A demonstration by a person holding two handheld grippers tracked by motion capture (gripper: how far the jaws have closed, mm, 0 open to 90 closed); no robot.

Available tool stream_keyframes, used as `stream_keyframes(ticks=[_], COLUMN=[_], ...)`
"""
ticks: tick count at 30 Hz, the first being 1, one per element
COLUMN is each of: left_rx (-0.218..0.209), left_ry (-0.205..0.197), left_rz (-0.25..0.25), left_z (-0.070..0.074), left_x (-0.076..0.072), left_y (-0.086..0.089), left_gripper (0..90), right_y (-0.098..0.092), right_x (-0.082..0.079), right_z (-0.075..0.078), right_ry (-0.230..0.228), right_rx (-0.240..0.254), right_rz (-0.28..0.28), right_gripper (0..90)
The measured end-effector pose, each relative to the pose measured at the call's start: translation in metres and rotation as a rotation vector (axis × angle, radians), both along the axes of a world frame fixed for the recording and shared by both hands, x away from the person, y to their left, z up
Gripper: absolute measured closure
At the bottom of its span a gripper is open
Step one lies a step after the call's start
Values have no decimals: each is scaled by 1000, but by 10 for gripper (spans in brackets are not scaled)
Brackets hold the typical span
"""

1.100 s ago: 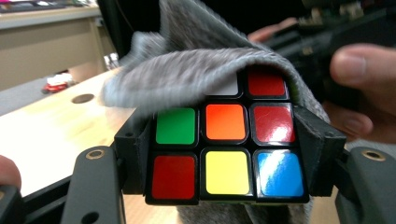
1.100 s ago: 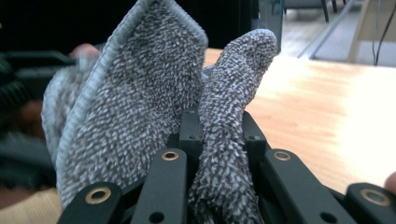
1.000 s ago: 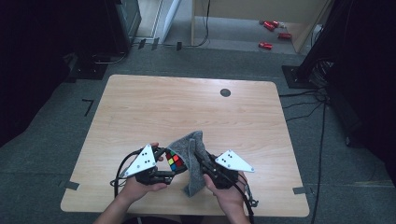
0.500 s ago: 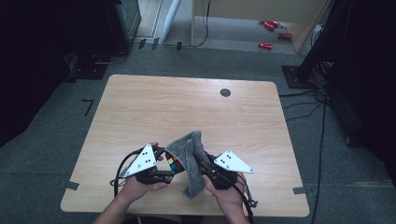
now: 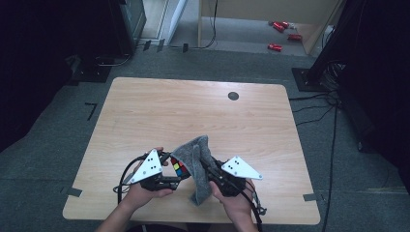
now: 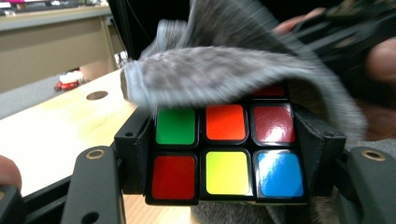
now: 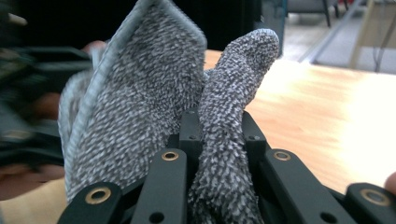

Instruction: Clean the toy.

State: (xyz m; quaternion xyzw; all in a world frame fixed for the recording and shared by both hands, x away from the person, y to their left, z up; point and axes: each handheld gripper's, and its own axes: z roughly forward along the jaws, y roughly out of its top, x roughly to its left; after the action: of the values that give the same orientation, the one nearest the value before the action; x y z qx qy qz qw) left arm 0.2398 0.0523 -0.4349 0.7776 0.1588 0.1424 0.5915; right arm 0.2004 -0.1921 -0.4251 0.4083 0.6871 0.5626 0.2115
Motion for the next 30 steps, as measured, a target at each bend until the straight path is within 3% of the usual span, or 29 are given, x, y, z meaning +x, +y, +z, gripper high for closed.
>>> stream_keyframes(ticks=[5,9,13,17,20,23,26,30], left_rx=[16,-3,-16,22,11,-24,-58,1], left_ry=[-23,-30,-10,-24,-33,-28,-15,-33], left_rz=[-32,-31,-22,-34,-35,-30,-25,-15], left_z=[-1,3,1,-2,0,4,6,2], left_x=[-8,-8,-2,-7,-9,-7,-4,-4], left_y=[-10,-6,-2,-9,-10,-4,2,-2], left_gripper=[344,344,344,344,344,344,344,344], right_y=[2,-4,-5,0,0,-4,-10,-6], right_x=[-5,2,5,-2,-4,2,10,4], right_z=[9,0,-3,6,9,1,-10,-2], right_ry=[-46,-11,19,-19,-46,-25,44,-6], right_rx=[10,6,2,7,8,-6,-4,8], right_rz=[20,-3,-8,20,25,2,-14,9], right_gripper=[775,775,775,774,774,775,775,774])
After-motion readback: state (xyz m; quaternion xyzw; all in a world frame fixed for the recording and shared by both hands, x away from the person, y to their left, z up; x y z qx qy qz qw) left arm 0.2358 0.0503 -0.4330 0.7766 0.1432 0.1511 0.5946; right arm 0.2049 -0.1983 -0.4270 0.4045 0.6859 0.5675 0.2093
